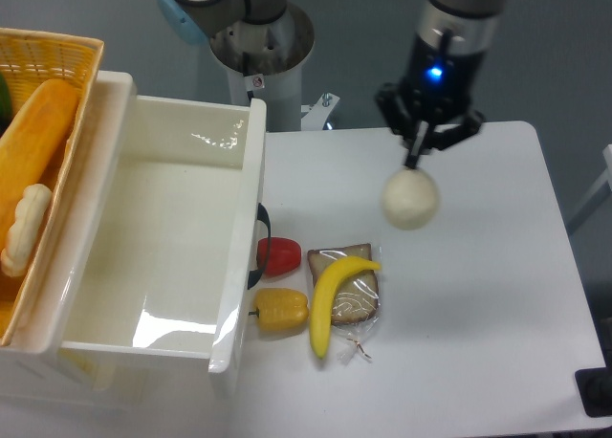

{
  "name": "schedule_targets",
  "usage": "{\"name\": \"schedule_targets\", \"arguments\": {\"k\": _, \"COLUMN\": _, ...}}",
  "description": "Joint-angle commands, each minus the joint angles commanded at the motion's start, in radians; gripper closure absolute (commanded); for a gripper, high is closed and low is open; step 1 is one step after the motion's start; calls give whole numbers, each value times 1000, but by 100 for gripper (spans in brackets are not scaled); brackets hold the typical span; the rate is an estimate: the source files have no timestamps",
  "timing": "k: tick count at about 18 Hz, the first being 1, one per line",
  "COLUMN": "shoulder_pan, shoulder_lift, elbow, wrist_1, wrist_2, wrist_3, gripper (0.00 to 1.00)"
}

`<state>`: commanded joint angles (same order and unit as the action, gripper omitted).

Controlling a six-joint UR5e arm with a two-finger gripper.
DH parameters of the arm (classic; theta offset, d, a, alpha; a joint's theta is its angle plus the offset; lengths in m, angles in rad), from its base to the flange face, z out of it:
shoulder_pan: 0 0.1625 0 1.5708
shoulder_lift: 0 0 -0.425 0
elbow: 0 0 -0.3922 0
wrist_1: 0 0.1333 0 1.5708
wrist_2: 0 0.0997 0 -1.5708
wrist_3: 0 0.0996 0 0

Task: Place the pear in the upper white drawer
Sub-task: 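Carry the held pale round fruit toward the open white drawer, then lower the fruit into the white drawer with the gripper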

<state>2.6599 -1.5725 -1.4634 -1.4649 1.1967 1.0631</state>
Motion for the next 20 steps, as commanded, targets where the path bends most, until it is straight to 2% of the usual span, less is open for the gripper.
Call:
{"name": "schedule_targets", "arguments": {"k": 4, "shoulder_pan": -58, "shoulder_lift": 81, "elbow": -31, "wrist_1": 2, "wrist_2": -58, "wrist_3": -46, "gripper": 100}}
{"name": "schedule_targets", "arguments": {"k": 7, "shoulder_pan": -101, "shoulder_lift": 114, "elbow": -60, "wrist_1": 2, "wrist_2": -83, "wrist_3": -64, "gripper": 100}}
{"name": "schedule_targets", "arguments": {"k": 11, "shoulder_pan": -189, "shoulder_lift": 114, "elbow": -101, "wrist_1": 8, "wrist_2": -82, "wrist_3": -84, "gripper": 100}}
{"name": "schedule_targets", "arguments": {"k": 20, "shoulder_pan": -275, "shoulder_lift": 69, "elbow": -123, "wrist_1": 8, "wrist_2": -83, "wrist_3": -103, "gripper": 100}}
